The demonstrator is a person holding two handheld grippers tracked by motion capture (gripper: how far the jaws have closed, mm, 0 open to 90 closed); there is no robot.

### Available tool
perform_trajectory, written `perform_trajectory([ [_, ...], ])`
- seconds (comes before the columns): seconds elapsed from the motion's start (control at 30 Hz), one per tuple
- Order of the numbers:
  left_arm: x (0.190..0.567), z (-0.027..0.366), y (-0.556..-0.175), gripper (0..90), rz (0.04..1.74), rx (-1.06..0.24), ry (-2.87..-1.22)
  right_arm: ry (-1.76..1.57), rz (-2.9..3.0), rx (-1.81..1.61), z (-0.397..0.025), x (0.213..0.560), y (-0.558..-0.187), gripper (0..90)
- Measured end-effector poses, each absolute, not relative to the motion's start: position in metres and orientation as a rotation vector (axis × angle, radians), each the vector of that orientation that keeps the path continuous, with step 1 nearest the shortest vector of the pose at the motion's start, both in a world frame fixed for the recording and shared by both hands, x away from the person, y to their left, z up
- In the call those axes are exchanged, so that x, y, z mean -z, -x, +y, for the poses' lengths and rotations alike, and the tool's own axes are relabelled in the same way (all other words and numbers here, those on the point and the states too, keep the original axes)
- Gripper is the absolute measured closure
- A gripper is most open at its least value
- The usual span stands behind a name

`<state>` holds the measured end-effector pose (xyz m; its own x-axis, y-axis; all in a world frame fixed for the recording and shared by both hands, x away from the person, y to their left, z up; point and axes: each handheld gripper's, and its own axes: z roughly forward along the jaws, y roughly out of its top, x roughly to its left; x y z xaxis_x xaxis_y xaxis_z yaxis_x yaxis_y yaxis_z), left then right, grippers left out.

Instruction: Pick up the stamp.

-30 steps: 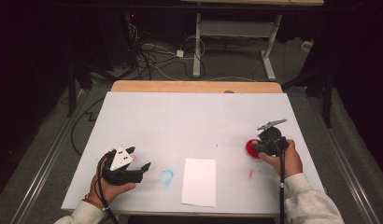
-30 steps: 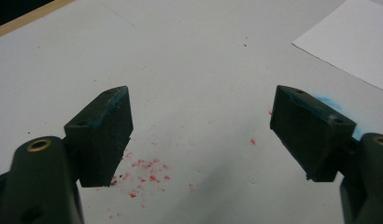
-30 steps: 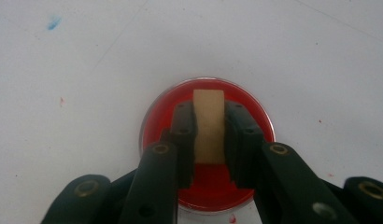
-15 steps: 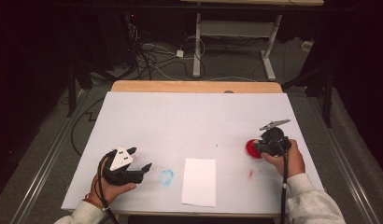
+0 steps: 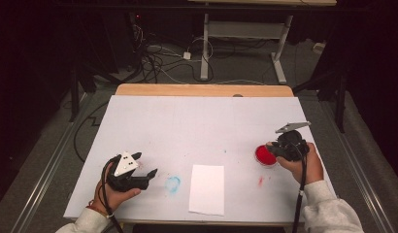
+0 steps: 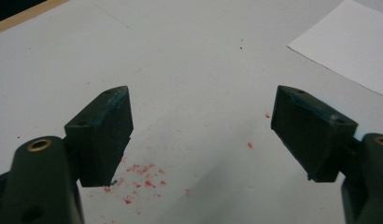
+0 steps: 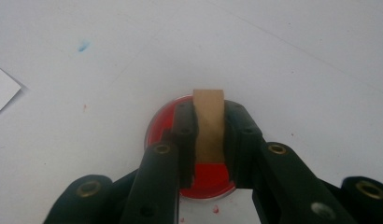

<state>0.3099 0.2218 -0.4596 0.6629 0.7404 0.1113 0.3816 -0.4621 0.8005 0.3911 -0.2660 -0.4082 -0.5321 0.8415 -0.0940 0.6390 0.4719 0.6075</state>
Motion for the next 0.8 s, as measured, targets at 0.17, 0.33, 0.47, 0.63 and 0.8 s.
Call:
perform_trajectory([
  [0.17, 0.459, 0.223, -0.311, 20.6, 0.851, -0.593, -2.095, -1.221, 2.335, -0.751, -0.266, 0.402, -0.386, 76.0],
  [0.33, 0.46, 0.223, -0.313, 20.9, 0.844, -0.595, -2.09, -1.21, 2.321, -0.77, -0.268, 0.395, -0.381, 76.0],
  [0.47, 0.459, 0.223, -0.312, 21.9, 0.837, -0.6, -2.093, -1.202, 2.312, -0.791, -0.271, 0.389, -0.378, 76.0],
  [0.63, 0.46, 0.224, -0.311, 22.4, 0.844, -0.603, -2.115, -1.186, 2.313, -0.814, -0.273, 0.384, -0.376, 76.0],
  [0.8, 0.46, 0.224, -0.31, 22.4, 0.852, -0.609, -2.109, -1.172, 2.316, -0.826, -0.275, 0.379, -0.373, 76.0],
])
